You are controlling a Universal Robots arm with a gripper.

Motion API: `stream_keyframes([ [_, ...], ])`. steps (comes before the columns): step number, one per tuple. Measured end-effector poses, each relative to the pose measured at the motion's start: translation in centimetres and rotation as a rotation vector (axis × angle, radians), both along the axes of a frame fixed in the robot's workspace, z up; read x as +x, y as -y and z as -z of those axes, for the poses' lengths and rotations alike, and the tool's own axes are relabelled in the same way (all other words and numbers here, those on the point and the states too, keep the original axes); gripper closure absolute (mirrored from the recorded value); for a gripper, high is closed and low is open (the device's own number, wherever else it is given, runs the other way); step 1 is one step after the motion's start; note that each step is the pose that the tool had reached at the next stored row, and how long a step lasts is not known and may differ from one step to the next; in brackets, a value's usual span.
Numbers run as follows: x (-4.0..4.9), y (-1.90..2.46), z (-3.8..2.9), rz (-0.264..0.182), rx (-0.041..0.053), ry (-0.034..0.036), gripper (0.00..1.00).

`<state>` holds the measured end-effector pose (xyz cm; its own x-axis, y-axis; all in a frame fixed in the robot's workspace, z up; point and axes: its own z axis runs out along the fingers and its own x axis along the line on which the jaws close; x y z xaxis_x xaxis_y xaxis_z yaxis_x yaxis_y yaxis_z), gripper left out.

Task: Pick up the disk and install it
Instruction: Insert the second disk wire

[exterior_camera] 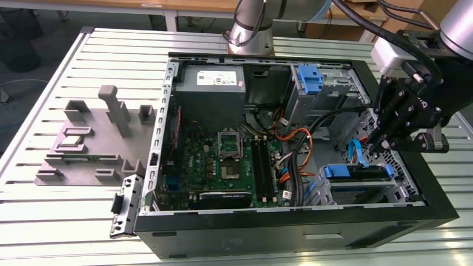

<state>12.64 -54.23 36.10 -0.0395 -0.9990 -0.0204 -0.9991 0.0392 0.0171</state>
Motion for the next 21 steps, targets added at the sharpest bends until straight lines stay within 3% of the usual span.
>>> stream_keyframes([
  [10,1.37,-0.7,0.09,-0.001,0.0003,0.0,0.76],
  [21,2.23,-1.59,0.17,-0.006,0.0012,0.0,0.76],
])
